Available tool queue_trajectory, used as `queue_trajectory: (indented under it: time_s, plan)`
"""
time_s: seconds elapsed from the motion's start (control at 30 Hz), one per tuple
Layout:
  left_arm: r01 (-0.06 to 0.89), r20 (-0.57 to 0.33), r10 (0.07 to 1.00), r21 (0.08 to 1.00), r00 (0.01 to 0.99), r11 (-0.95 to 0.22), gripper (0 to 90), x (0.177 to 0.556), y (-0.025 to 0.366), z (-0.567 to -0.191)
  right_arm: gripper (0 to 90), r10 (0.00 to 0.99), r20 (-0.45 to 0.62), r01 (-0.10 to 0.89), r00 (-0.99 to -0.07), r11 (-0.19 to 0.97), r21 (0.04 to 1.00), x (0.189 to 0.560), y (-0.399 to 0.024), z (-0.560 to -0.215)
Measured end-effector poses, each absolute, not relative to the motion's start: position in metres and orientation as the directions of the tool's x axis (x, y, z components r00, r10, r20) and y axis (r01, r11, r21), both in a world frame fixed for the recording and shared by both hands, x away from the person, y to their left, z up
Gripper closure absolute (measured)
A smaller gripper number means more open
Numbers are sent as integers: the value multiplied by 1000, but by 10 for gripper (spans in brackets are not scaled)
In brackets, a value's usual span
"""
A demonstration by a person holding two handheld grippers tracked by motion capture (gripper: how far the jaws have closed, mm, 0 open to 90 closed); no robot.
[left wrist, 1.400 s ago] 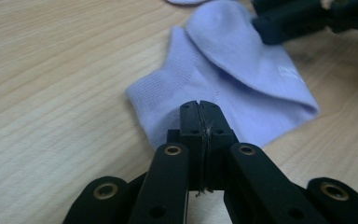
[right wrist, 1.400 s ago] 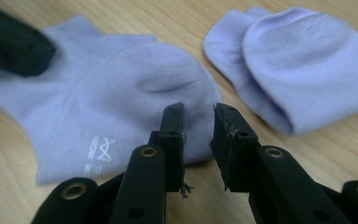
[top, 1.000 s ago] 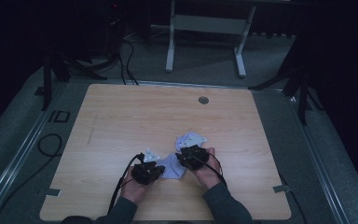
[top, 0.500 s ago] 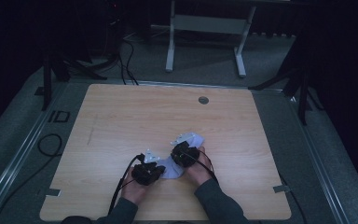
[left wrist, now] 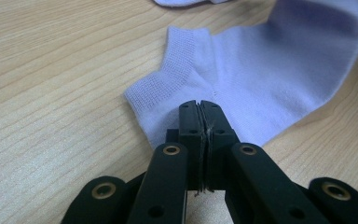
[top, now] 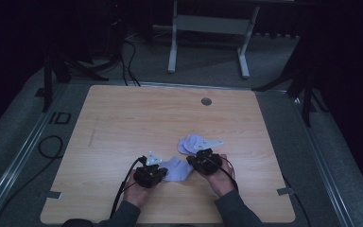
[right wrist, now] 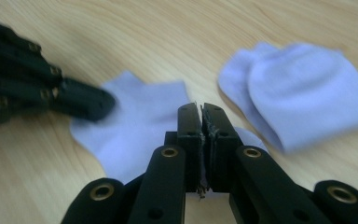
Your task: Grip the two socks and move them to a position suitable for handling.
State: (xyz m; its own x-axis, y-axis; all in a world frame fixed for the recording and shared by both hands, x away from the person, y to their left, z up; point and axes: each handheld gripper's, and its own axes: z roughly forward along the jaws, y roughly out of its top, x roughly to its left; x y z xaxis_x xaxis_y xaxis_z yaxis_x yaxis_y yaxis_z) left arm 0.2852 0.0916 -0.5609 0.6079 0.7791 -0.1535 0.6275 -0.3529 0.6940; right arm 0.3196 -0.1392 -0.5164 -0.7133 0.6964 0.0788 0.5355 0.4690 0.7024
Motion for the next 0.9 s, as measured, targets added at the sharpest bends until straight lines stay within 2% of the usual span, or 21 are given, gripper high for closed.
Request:
queue_trajectory:
  time_s: [0.23,0.33,0.47,0.77,0.9]
  plan:
    - [626,-154,779,695,608,-352,877,285,92,-561,852,745,93,584,-661,432,688,300,-176,-532]
    - [626,-154,779,696,608,-351,876,285,92,-561,817,765,81,601,-639,431,673,290,-186,-541]
    - [627,-156,779,696,608,-350,874,285,92,-561,743,791,76,625,-608,417,660,283,-195,-546]
    - [626,-159,774,696,613,-353,856,285,92,-561,687,814,49,642,-578,417,644,278,-203,-547]
    - [625,-166,768,697,618,-352,826,285,92,-561,669,817,53,626,-574,397,671,277,-207,-539]
